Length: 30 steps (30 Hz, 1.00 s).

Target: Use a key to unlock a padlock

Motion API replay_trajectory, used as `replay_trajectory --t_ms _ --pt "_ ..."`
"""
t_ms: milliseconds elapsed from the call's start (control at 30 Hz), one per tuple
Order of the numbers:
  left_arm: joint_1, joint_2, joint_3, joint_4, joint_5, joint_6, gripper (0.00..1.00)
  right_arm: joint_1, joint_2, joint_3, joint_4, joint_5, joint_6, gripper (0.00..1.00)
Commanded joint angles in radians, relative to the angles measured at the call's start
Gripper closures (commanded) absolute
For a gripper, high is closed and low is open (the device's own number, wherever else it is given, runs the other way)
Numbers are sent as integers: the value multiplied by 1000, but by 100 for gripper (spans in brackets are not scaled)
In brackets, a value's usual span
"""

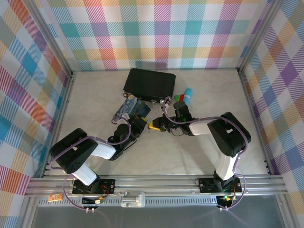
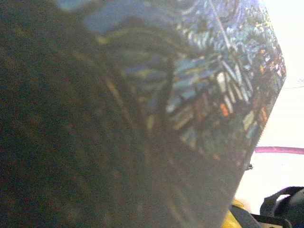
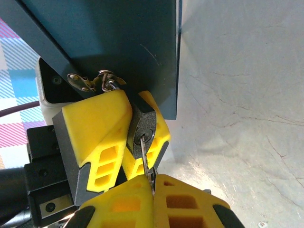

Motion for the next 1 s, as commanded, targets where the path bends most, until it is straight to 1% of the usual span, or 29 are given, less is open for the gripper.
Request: replay_trajectory --t_ms 0,167,233,300,333,400,433,467,500,600,667,767,833,900,967 --pt "-73 -22 -25 42 211 -40 100 -24 -3 89 74 -9 -125 100" --pt "-64 -90 -20 -71 196 -31 100 -28 -34 125 -112 -39 -324 100" --pt "-58 -124 -13 -127 175 -14 100 -29 -35 131 -152 -29 -340 100" --pt "-58 -153 3 -185 151 11 100 -31 -26 127 -127 -13 -243 100" --pt "-59 -165 14 -210 137 25 100 -28 -19 116 -54 -23 -167 100" --pt "-60 -172 31 -225 114 42 100 -17 -13 72 111 -3 2 100" --pt "-59 -171 38 -224 102 46 100 -10 -10 52 188 -2 65 100" --pt "-59 -165 43 -221 96 46 100 -8 -13 35 225 13 116 100" --pt "-60 -156 47 -213 94 46 100 -12 -18 23 239 29 145 100" --pt "-60 -114 57 -170 120 41 100 -30 -30 23 202 57 223 100" --pt "-60 -80 48 -113 135 27 100 -39 -22 35 202 46 297 100" --pt "-59 -40 24 -29 148 16 100 -41 -2 42 255 30 414 100" --pt "-59 -25 14 -1 158 8 100 -41 12 48 286 13 470 100" --pt "-59 -24 8 4 167 5 100 -45 28 55 290 -1 490 100" --pt "-57 -35 6 -5 175 1 100 -49 45 64 284 -17 475 100"
